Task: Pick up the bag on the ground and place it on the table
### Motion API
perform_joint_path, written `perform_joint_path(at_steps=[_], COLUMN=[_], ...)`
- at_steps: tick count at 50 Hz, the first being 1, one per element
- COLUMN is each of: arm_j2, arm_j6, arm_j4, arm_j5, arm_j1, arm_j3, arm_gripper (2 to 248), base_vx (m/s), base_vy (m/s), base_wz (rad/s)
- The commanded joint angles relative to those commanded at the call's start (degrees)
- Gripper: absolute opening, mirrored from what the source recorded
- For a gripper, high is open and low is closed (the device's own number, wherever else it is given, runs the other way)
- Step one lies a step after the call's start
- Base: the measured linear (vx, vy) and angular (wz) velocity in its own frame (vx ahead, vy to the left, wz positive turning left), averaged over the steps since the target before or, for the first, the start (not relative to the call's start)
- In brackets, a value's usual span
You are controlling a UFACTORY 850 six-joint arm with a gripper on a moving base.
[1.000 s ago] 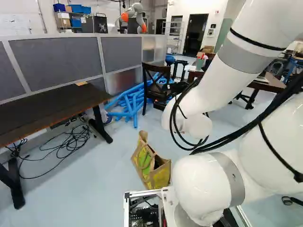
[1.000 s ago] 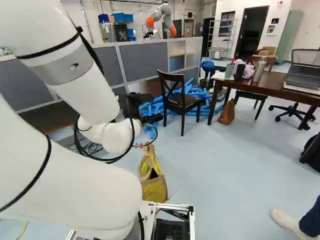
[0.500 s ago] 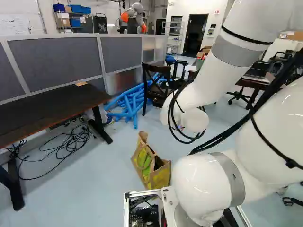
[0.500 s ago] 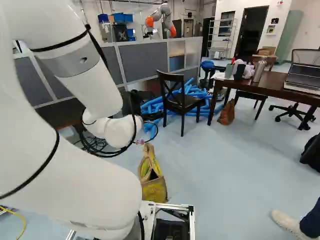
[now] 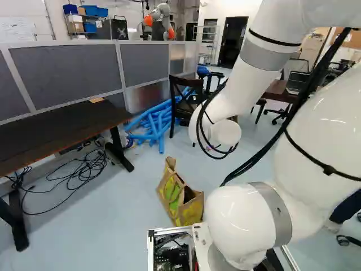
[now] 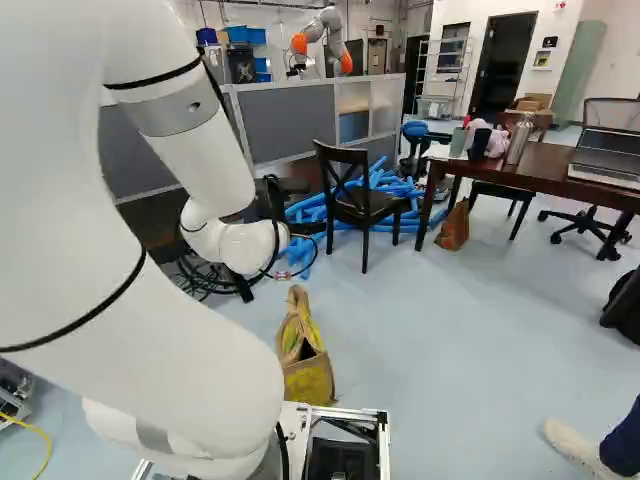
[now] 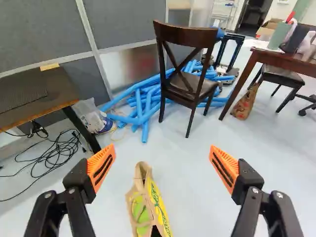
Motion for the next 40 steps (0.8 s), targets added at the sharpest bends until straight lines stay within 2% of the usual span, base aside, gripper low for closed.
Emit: perform_joint_path(at_steps=[40], arm_j2=[-17.4], arm_j6=[0.0], arm_j4=[-2.0], arm_j5=[-8.1], arm_j1=[1.0], arm_j3=[-12.3], arm_gripper=[247], base_vx=[0.000], base_vy=[0.000], base_wz=[0.000])
